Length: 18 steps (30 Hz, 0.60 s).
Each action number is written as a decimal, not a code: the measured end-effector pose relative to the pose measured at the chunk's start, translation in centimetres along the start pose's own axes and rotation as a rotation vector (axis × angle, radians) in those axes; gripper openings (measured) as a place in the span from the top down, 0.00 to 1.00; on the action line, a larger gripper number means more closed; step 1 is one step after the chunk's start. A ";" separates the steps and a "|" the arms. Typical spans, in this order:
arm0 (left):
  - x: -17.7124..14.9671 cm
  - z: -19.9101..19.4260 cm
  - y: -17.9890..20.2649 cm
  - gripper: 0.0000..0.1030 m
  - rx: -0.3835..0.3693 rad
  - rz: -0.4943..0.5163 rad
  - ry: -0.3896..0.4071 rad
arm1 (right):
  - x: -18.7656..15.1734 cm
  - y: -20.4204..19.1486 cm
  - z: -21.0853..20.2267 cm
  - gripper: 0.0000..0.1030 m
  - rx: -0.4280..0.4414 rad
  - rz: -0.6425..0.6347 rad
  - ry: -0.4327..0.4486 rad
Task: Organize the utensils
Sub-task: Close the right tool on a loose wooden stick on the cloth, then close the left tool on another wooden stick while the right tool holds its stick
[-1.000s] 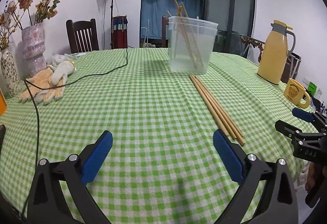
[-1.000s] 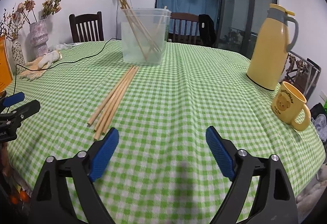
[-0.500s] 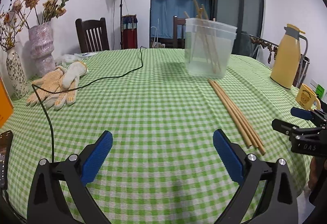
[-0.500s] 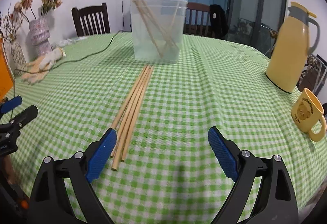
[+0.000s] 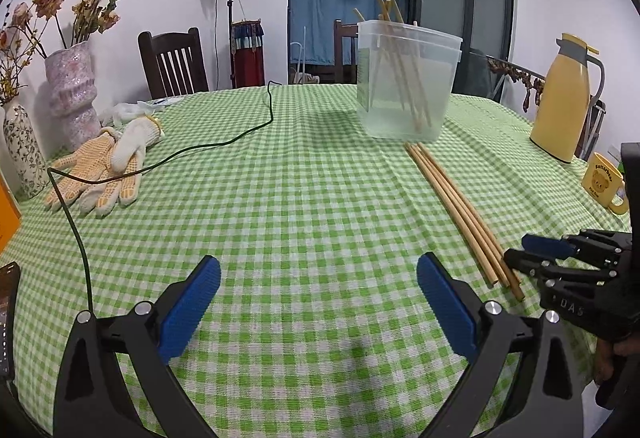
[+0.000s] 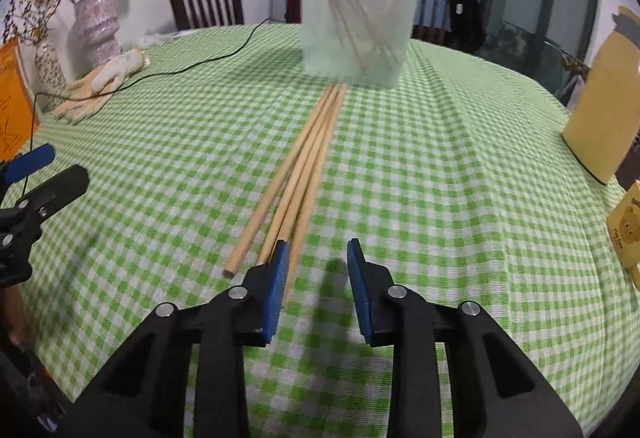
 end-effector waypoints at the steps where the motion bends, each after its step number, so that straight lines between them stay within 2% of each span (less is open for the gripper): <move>1: 0.0 0.0 0.1 0.07 0.000 0.001 -0.001 | 0.0 -0.2 0.2 0.75 0.011 -0.002 -0.009; 2: 0.0 0.0 0.3 0.07 -0.001 0.004 -0.002 | -0.1 -0.3 0.2 0.78 0.013 -0.002 -0.004; 3: 0.1 0.1 0.4 0.07 -0.002 0.007 -0.003 | -0.1 -0.3 0.1 0.94 0.018 -0.006 -0.004; 9: 0.7 0.7 2.2 0.07 -0.027 0.049 -0.017 | -1.2 2.4 -0.6 0.95 -0.017 0.062 0.004; 13: 0.9 1.9 5.0 0.07 -0.061 0.112 -0.064 | -2.7 6.3 -1.3 0.95 -0.061 0.144 0.004; 18: 0.8 3.7 8.6 0.07 -0.126 0.188 -0.129 | -4.1 9.2 -2.1 0.95 -0.056 0.208 0.019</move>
Point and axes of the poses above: each gripper's, at about its wrist camera, not at the fingertips, and z roughly the way its jaws point, y to its right, x to its top, the point moved 5 cm from there along z, roughly the way its jaws point, and after that the axes turned 10 degrees about -y, right-handed, at the moved point
